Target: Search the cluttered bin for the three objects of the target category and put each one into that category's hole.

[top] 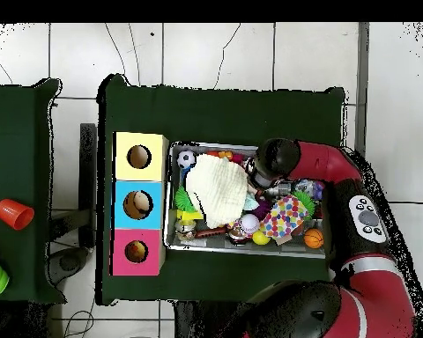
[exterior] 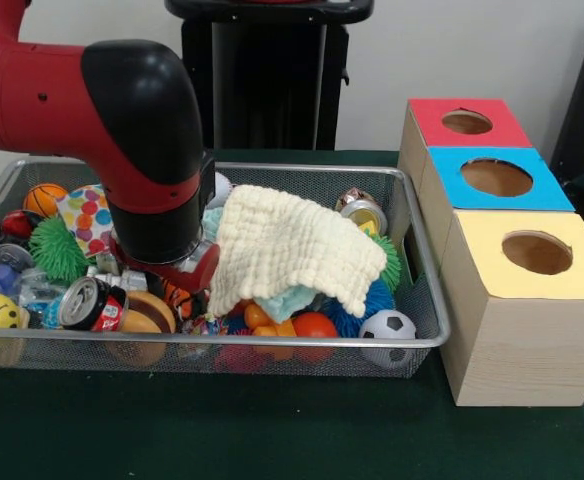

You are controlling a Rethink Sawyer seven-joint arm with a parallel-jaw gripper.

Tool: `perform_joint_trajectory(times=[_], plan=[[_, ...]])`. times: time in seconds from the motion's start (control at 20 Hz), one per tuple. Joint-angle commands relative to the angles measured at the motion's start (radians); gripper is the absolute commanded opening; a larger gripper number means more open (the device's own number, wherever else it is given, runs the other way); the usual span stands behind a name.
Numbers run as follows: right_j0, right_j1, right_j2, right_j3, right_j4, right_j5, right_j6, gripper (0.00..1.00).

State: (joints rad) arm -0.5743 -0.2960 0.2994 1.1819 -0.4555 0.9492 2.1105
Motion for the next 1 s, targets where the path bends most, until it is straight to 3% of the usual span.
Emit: perform_joint_trajectory(times=[0.05, 0.45, 0.5, 1.0], plan=[[-0.011, 0.168, 0.078, 0.001, -0.048, -0.019, -0.264, 1.0], [-0.012, 0.17, 0.079, 0.0, -0.047, -0.018, -0.271, 1.0], [-0.012, 0.169, 0.079, 0.001, -0.047, -0.018, -0.272, 0.0], [-0.017, 0.173, 0.087, -0.005, -0.042, -0.005, -0.287, 0.0]])
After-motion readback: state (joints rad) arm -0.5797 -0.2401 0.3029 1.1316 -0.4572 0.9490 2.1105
